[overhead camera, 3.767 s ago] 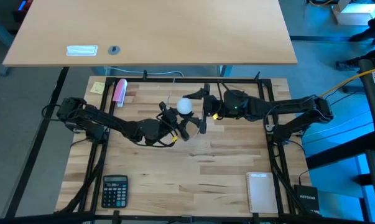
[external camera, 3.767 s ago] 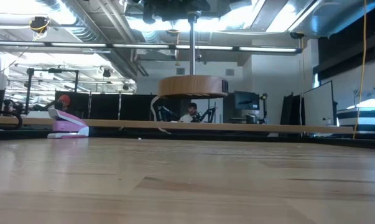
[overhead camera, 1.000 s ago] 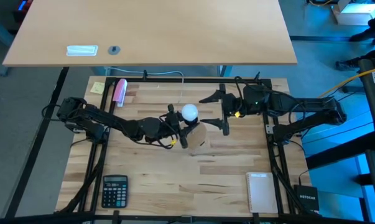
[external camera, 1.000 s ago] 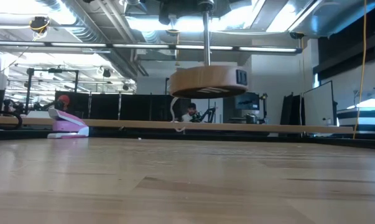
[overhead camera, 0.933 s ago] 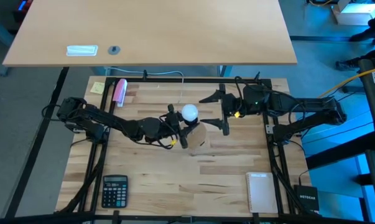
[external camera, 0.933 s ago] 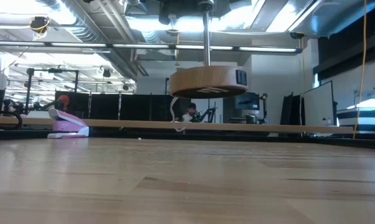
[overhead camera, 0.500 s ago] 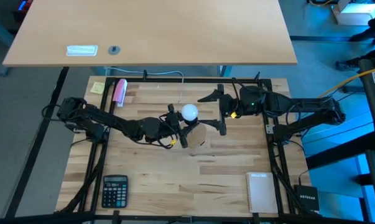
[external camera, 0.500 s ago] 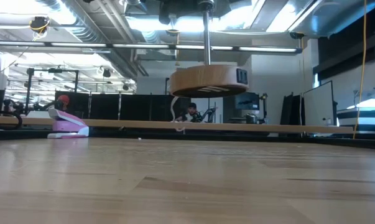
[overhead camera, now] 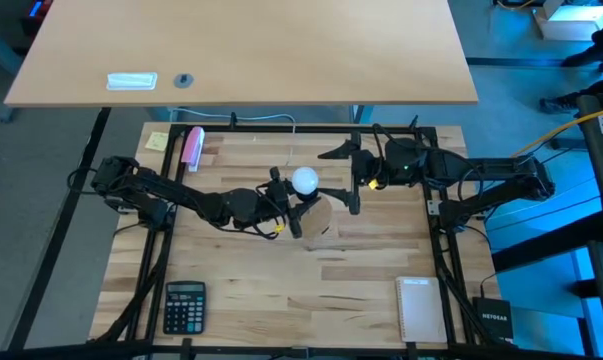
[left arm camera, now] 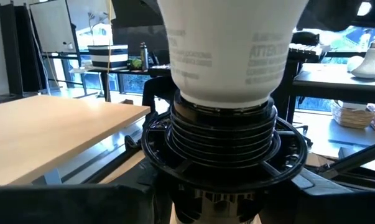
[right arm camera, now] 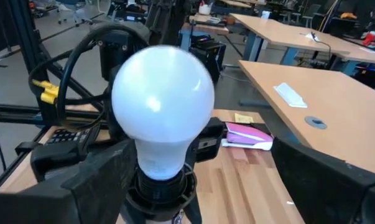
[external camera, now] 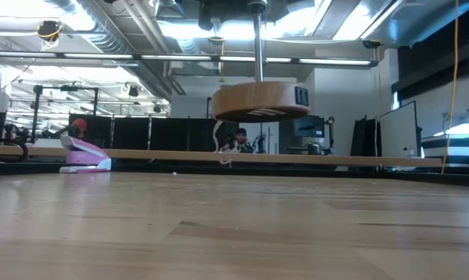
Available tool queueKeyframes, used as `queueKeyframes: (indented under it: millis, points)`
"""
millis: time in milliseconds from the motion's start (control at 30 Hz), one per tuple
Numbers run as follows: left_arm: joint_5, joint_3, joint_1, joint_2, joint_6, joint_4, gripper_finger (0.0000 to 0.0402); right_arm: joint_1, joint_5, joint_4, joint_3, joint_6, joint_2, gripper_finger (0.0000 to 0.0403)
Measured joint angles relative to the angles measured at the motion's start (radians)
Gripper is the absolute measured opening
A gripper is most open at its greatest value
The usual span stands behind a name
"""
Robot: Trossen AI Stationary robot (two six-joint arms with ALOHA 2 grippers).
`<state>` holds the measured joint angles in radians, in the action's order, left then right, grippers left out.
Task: Screw lightbulb
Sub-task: Remove the white lightbulb from the brown lamp
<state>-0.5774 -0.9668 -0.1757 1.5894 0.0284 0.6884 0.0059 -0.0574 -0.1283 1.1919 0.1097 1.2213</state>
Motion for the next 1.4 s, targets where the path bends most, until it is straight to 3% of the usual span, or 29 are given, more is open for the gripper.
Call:
queueKeyframes:
  millis: [300, 533, 867, 1133, 1267, 1400]
  points:
    - [-0.09, 0.0, 0.0, 0.0, -0.029, 0.0, 0.0153, 0.0, 0.082, -0.039, 0.0, -0.028, 0.006, 0.0376]
    - [-0.135, 0.0, -0.006, -0.002, -0.044, -0.029, 0.0153, 0.001, 0.084, 0.017, 0.0, -0.033, 0.022, 0.0376]
    - [-0.137, -0.001, -0.006, -0.002, -0.047, -0.02, 0.0153, 0.001, 0.023, 0.198, 0.0, -0.053, 0.14, 0.0376]
    - [-0.137, -0.001, -0.006, -0.002, -0.048, -0.018, 0.0153, 0.001, -0.045, 0.311, 0.0, -0.036, 0.159, 0.0375]
    - [-0.137, -0.001, -0.006, -0.002, -0.048, -0.018, 0.0153, 0.001, -0.037, 0.308, 0.0, -0.027, 0.159, 0.0346]
    - [-0.137, 0.0, -0.008, -0.002, -0.044, -0.024, 0.0153, 0.001, -0.03, 0.292, 0.0, -0.023, 0.159, 0.0271]
